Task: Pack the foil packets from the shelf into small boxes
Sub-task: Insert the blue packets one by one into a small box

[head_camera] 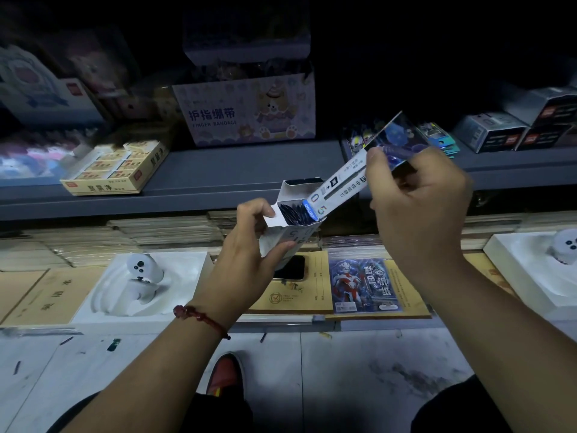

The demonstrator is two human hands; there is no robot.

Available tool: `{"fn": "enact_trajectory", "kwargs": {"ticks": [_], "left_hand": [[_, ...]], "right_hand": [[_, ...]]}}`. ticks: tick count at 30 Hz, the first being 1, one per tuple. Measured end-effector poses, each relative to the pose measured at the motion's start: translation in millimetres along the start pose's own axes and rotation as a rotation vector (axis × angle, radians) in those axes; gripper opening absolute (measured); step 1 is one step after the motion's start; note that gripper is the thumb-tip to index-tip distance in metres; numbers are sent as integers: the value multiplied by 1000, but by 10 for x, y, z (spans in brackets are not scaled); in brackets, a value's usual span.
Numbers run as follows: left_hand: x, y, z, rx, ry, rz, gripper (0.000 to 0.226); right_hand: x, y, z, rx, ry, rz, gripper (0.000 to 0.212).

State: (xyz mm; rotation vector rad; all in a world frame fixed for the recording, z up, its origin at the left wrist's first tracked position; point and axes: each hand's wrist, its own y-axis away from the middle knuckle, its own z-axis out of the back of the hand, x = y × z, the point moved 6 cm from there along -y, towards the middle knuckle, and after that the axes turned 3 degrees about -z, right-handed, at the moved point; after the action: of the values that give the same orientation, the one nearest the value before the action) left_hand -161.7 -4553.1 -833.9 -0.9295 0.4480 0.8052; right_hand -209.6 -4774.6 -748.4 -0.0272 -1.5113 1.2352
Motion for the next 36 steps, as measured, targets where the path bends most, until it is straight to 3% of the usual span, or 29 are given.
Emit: {"fn": "enact_trajectory", "kwargs": {"ticks": [4, 9, 13, 25, 29, 36], "left_hand": [[24, -1, 2, -3, -10, 16, 58], [-55, -9, 42, -68, -64, -36, 58], [-163, -4, 41, -121, -136, -95, 56], [-75, -20, 86, -98, -46, 53, 76], [-49, -30, 90, -105, -105, 91, 65], [-138, -9, 86, -106, -227, -2, 51]], "right_hand": [[153, 32, -13, -19, 109, 131, 23], [178, 78, -108, 36, 157, 182, 34], [156, 231, -327, 175, 235, 156, 15], [112, 234, -387, 323, 183, 49, 49], [192, 274, -436, 347, 191, 74, 63], [58, 342, -545, 605, 270, -60, 25]]}}
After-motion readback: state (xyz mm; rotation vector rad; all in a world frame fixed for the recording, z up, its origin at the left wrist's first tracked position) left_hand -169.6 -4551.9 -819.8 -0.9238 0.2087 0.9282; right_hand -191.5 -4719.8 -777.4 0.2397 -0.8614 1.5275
